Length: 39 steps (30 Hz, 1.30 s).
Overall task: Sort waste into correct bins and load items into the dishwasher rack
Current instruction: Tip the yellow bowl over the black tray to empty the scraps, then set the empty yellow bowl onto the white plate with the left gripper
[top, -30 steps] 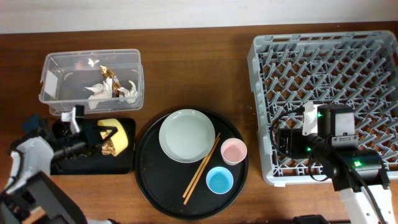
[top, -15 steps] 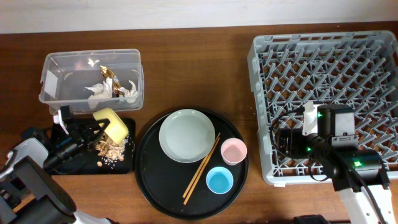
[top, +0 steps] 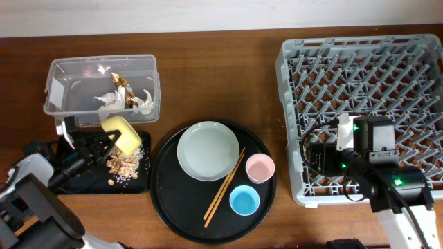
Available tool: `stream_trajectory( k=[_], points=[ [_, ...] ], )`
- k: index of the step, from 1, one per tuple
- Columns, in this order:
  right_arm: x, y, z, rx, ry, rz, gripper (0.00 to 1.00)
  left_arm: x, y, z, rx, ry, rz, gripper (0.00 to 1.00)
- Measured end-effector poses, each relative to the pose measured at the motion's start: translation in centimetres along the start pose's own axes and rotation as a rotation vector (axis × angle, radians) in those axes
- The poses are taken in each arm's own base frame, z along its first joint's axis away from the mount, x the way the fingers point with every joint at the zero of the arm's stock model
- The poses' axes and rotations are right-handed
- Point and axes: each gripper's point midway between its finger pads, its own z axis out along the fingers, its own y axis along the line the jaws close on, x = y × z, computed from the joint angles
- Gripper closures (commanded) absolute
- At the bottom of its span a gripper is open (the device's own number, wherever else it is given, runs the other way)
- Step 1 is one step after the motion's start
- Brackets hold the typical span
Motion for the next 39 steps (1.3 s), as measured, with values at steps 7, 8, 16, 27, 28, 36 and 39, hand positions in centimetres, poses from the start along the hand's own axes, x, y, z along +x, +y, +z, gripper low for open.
stream_trajectory(
  k=[7,8,16,27,28,36,39],
  points=[
    [0.0,0.0,0.0,0.000,0.000,0.000,0.02,1.1,-1.0,0.5,-0.066,0.056,0.008,1.00],
    [0.0,0.0,0.0,0.000,0.000,-0.001,0.02,1.7,-1.6,1.0,-0.094,0.092,0.041,1.00],
    [0.0,0.0,0.0,0.000,-0.001,0.000,0.02,7.3,-5.0,8.6,-0.425,0.417,0.439,1.00],
    [0.0,0.0,0.0,0.000,0.002,0.000,0.02,19.1,0.0,18.3,-0.629,0.791,0.762,0.99],
    [0.0,0.0,0.0,0.000,0.002,0.000,0.02,19.8,0.7,18.5,-0.638,0.816,0.760,0.91],
    [0.0,0.0,0.0,0.000,0.002,0.000,0.02,20.0,0.9,18.7,-0.652,0.824,0.764,0.67],
    [0.0,0.0,0.0,0.000,0.002,0.000,0.02,19.6,-0.8,19.2,-0.635,0.830,0.744,0.66]
  ],
)
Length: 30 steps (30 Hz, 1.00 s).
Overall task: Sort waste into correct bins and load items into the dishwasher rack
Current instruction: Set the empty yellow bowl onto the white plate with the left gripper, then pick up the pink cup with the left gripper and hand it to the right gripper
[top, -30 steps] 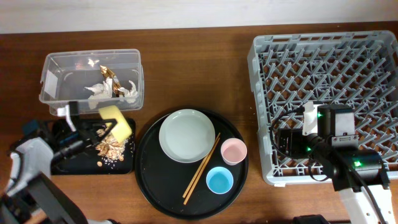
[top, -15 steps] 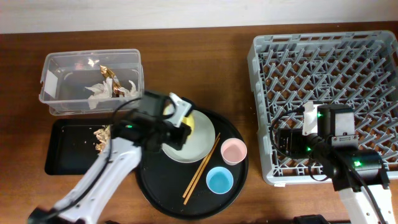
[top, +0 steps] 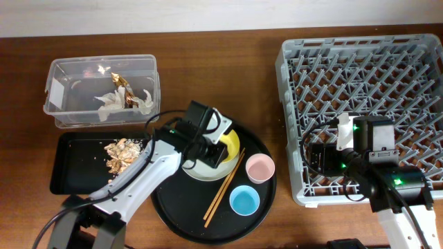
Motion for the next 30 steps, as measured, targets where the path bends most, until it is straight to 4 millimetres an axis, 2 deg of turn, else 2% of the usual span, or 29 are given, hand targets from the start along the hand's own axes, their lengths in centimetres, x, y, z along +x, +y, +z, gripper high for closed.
stream_trajectory(
  k=[3,4,7,10,12,13,14,15,17,23,25,26,28,29,30],
  points=[
    [0.0,0.0,0.0,0.000,0.000,0.000,0.02,-2.6,-2.0,-1.7,0.085,-0.074,0.021,0.59],
    [0.0,0.0,0.0,0.000,0.000,0.000,0.02,-3.0,-2.8,-2.2,0.118,-0.088,0.030,0.58],
    [0.0,0.0,0.0,0.000,0.000,0.001,0.02,-2.7,-5.0,-1.9,0.172,-0.076,0.066,0.58],
    [0.0,0.0,0.0,0.000,0.001,0.000,0.02,-1.9,-7.2,-0.3,0.211,-0.033,0.109,0.59],
    [0.0,0.0,0.0,0.000,0.001,0.000,0.02,-0.8,-8.6,2.0,0.227,0.025,0.142,0.60],
    [0.0,0.0,0.0,0.000,0.000,0.000,0.02,-0.3,-8.7,2.9,0.214,0.047,0.151,0.74],
    [0.0,0.0,0.0,0.000,0.001,0.000,0.02,0.3,-8.7,4.0,0.196,0.076,0.158,0.84],
    [0.0,0.0,0.0,0.000,0.001,0.000,0.02,0.5,-8.4,4.5,0.181,0.087,0.155,0.87],
    [0.0,0.0,0.0,0.000,0.000,0.000,0.02,0.2,-7.9,5.0,0.152,0.076,0.155,0.99],
    [0.1,0.0,0.0,0.001,0.003,0.000,0.02,-2.2,-7.5,4.6,0.137,0.003,0.101,1.00],
    [0.0,-0.7,0.0,0.041,0.000,0.015,0.02,-3.7,-6.7,3.8,0.137,-0.033,0.056,1.00],
    [-0.1,-1.7,-0.1,0.093,-0.009,0.059,0.00,-4.8,-5.9,2.8,0.150,-0.066,0.013,1.00],
    [-1.0,-3.4,-0.3,0.149,-0.054,0.163,0.00,-6.6,-4.6,0.7,0.177,-0.138,-0.057,1.00],
    [-2.4,-4.2,-0.5,0.138,-0.111,0.213,0.02,-8.1,-4.0,-0.9,0.225,-0.197,-0.108,1.00],
    [-3.0,-4.0,-0.4,0.096,-0.130,0.218,0.02,-9.5,-2.8,-2.5,0.265,-0.257,-0.166,1.00]
  ],
)
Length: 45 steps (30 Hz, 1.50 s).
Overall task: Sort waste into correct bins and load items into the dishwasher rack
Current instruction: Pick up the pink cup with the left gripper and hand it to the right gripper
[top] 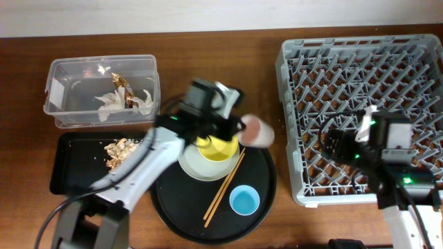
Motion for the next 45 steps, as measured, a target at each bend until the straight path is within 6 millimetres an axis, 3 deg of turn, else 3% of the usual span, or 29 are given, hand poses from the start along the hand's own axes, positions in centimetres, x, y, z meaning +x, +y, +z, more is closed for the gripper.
stream_trajectory(
  k=[2,4,7,9,13,16,23,28,40,42,43,45],
  points=[
    [-0.3,3.5,0.0,-0.262,0.015,-0.071,0.02,-3.9,1.0,-3.2,0.132,-0.123,-0.109,1.00],
    [0.6,7.2,-0.7,-0.513,0.061,-0.133,0.02,-5.4,0.1,-5.0,0.266,-0.164,-0.112,1.00],
    [1.1,11.4,-2.9,-0.840,0.071,-0.206,0.02,-4.6,-3.6,-5.6,0.450,-0.100,-0.089,1.00],
    [1.2,13.0,-4.2,-1.000,0.061,-0.240,0.01,-3.7,-5.8,-5.3,0.522,-0.051,-0.072,1.00],
    [1.1,13.9,-4.8,-1.128,0.059,-0.246,0.01,-2.7,-9.2,-4.5,0.598,-0.006,-0.016,1.00],
    [0.8,14.1,-4.5,-1.158,0.054,-0.249,0.02,-3.1,-10.1,-4.9,0.639,-0.015,0.005,1.00],
    [-0.1,15.1,-6.2,-1.288,-0.004,-0.276,0.03,-3.0,-10.5,-5.2,0.668,0.011,-0.032,1.00],
    [0.8,16.8,-7.0,-1.353,0.010,-0.337,0.13,-2.9,-10.7,-5.4,0.679,0.019,-0.032,1.00],
    [0.2,16.9,-6.9,-1.351,-0.033,-0.373,0.30,-2.7,-11.0,-5.6,0.699,0.029,-0.026,0.99],
    [0.2,16.9,-6.9,-1.351,-0.033,-0.373,0.31,-2.7,-11.0,-5.6,0.700,0.030,-0.026,0.86],
    [0.2,16.9,-7.0,-1.353,-0.032,-0.373,0.31,-2.7,-11.0,-5.6,0.701,0.030,-0.025,0.73],
    [0.3,17.0,-6.7,-1.341,-0.029,-0.375,0.34,-2.8,-10.9,-5.5,0.692,0.026,-0.030,0.67]
  ],
)
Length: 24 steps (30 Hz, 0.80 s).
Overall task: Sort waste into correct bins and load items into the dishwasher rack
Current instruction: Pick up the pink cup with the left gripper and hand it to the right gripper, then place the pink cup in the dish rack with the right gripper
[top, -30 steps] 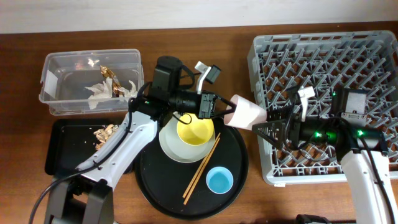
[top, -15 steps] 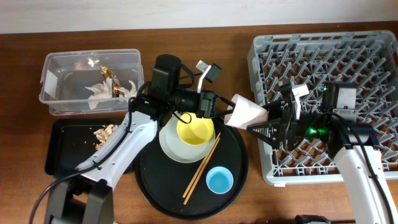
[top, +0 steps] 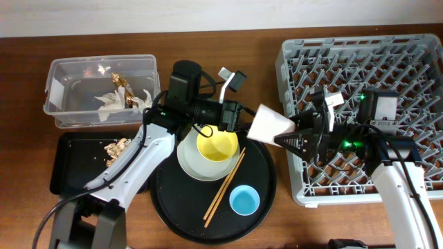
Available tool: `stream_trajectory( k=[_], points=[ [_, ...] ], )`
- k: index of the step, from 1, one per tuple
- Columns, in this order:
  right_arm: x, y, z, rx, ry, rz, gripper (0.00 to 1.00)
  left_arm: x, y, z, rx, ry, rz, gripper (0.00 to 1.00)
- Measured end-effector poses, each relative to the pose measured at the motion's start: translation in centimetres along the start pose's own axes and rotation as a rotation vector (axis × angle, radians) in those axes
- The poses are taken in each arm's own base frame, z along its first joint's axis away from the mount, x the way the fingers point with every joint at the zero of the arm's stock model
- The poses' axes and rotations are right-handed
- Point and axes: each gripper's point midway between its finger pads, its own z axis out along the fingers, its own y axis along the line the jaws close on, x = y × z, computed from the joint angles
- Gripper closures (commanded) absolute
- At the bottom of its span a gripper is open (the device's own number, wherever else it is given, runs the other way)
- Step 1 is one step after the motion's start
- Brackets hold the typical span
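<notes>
The pink cup hangs on its side above the right edge of the round black tray, rim toward my left gripper, which is shut on it. My right gripper has reached out from the grey dishwasher rack. Its fingers touch the cup's base end, and their state is hidden. A yellow bowl sits in the pale green plate. Chopsticks and a blue cup lie on the tray.
A clear bin with crumpled wrappers stands at the back left. In front of it lies a black rectangular tray with food scraps. My left arm crosses this tray's right end.
The pink cup has moved slightly right and now lies sideways. My right gripper, then over the rack, now reaches left to the cup's base. The left gripper still holds the cup.
My left gripper held the yellow bowl tilted over the scrap tray, with the pink cup standing on the round tray. Then it had the bowl over the plate. Then the bowl sat in the plate and the left gripper held the pink cup up, now between both grippers.
</notes>
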Motion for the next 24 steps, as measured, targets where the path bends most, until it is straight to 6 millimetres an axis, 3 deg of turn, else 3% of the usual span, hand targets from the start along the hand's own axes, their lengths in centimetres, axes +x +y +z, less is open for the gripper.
stream_trajectory(
  k=[3,4,8,11,15,19,23,24],
  points=[
    [0.6,-1.1,0.0,0.066,0.024,0.027,0.41,0.4,1.0,0.0,-0.045,-0.001,-0.031,0.62],
    [1.1,-1.9,-0.1,0.119,0.043,0.046,0.41,0.8,2.4,-0.2,-0.114,-0.008,-0.056,0.60],
    [2.8,-4.2,-0.8,0.273,0.108,0.105,0.42,1.2,5.0,-1.1,-0.242,-0.025,-0.065,0.59],
    [4.3,-6.0,-2.5,0.470,0.207,0.181,0.46,1.4,8.5,-5.1,-0.404,-0.074,-0.161,0.54],
    [2.1,-7.7,-7.7,0.874,0.256,0.239,0.46,5.2,11.8,-10.8,-0.758,-0.038,-0.280,0.52],
    [1.0,-8.7,-13.5,1.225,0.231,0.314,0.45,6.6,11.2,-15.5,-1.059,-0.039,-0.239,0.52],
    [0.8,-9.2,-20.6,1.438,0.145,0.513,0.45,6.5,10.7,-17.1,-1.150,-0.055,-0.209,0.52],
    [0.5,-9.8,-23.4,1.502,0.106,0.597,0.45,6.5,10.8,-17.3,-1.161,-0.054,-0.206,0.52]
  ],
)
